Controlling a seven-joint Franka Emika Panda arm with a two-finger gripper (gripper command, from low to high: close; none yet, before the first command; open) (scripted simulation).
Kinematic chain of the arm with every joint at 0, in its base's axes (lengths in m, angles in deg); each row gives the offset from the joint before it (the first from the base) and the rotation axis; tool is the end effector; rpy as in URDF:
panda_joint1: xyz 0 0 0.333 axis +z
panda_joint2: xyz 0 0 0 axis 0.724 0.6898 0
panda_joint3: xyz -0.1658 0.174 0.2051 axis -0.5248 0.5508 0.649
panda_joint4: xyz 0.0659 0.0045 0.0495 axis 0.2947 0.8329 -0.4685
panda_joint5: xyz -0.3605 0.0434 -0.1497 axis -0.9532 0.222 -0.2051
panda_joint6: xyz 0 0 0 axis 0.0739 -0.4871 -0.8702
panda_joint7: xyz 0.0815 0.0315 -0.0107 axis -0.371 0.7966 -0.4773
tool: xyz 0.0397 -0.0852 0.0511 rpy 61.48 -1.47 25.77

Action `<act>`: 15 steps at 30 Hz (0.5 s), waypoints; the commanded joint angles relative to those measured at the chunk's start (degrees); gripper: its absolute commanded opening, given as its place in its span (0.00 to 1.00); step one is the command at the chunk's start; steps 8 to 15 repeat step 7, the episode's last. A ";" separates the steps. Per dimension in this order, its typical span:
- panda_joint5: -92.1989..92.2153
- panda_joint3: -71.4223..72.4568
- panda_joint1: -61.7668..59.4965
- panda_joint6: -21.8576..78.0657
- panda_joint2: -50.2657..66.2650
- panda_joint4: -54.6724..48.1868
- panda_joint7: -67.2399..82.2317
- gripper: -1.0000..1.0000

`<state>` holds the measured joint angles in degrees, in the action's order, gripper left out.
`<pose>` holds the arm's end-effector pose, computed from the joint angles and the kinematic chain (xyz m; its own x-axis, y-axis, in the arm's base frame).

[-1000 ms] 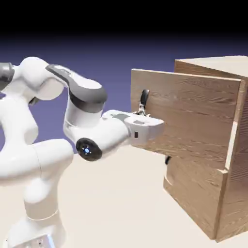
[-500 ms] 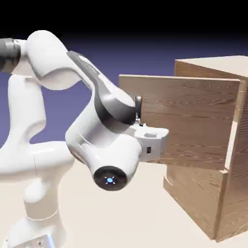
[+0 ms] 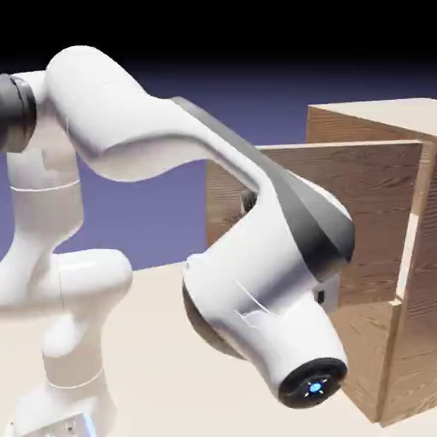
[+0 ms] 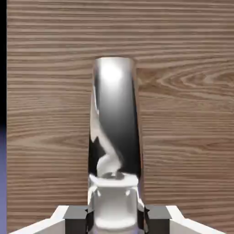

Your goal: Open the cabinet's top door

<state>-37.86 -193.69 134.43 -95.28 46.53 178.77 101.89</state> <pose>0.2529 -0.3413 0.4542 0.6954 -0.1273 0.7072 0.6957 -0.1272 -0.7070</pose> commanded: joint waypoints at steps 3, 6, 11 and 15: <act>-3.03 0.64 0.60 1.95 -5.33 -6.24 -0.46 0.00; -5.31 1.17 1.38 3.77 -9.67 -11.51 -1.08 0.00; -5.31 1.17 1.38 3.77 -9.67 -11.51 -1.08 1.00; -5.31 1.17 1.38 3.77 -9.67 -11.51 -1.08 1.00</act>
